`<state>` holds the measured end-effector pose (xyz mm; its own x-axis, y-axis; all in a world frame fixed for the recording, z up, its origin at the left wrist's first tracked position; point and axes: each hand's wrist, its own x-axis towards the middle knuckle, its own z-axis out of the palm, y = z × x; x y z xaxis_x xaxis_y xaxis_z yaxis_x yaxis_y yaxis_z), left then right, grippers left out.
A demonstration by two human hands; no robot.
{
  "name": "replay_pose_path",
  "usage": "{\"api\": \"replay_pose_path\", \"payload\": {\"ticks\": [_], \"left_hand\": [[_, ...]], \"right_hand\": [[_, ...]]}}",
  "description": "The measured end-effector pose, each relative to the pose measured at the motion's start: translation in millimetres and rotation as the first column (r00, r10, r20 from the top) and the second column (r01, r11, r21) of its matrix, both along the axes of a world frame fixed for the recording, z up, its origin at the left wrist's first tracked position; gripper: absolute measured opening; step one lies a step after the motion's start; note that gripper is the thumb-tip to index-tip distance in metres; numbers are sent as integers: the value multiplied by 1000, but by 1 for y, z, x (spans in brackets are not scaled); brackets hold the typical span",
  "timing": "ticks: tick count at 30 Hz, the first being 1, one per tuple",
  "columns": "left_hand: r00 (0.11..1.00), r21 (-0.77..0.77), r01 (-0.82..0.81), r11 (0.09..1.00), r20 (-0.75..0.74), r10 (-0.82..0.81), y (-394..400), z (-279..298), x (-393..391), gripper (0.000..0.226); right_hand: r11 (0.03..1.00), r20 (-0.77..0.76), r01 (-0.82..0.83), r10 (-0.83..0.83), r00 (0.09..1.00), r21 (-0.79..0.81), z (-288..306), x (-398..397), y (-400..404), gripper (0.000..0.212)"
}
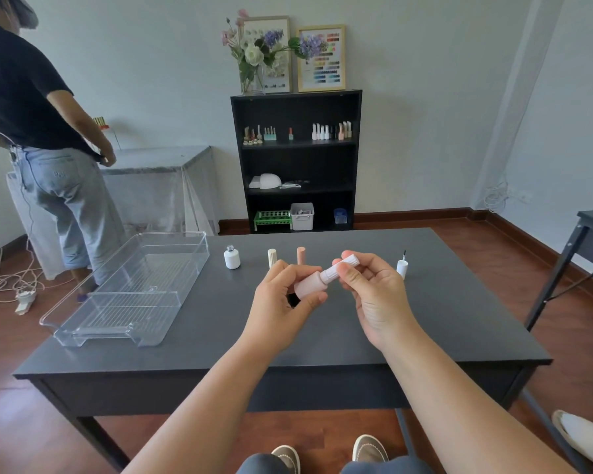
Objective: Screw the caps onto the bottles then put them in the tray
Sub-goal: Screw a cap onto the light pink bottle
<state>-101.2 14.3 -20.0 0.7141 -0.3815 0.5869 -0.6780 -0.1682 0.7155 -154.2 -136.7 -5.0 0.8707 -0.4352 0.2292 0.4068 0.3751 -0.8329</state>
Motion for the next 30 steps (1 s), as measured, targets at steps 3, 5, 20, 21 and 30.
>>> {"api": "replay_pose_path", "payload": {"ticks": [3, 5, 20, 21, 30], "left_hand": [[994, -39, -80, 996, 72, 83, -4, -3, -3, 31], [989, -42, -116, 992, 89, 119, -4, -4, -2, 30], [829, 88, -458, 884, -316, 461, 50, -29, 96, 31], [802, 135, -468, 873, -349, 484, 51, -32, 104, 36], [667, 172, -518, 838, -533, 522, 43, -49, 143, 71]], "right_hand": [[998, 22, 53, -53, 998, -30, 0, 5, 4, 13], [998, 13, 49, -48, 999, -35, 0, 9, 3, 13], [639, -141, 128, -352, 925, -759, -11, 75, -15, 11], [593, -134, 102, -340, 931, -798, -13, 79, -13, 11], [537, -114, 88, -332, 936, -839, -30, 89, -11, 38]]}}
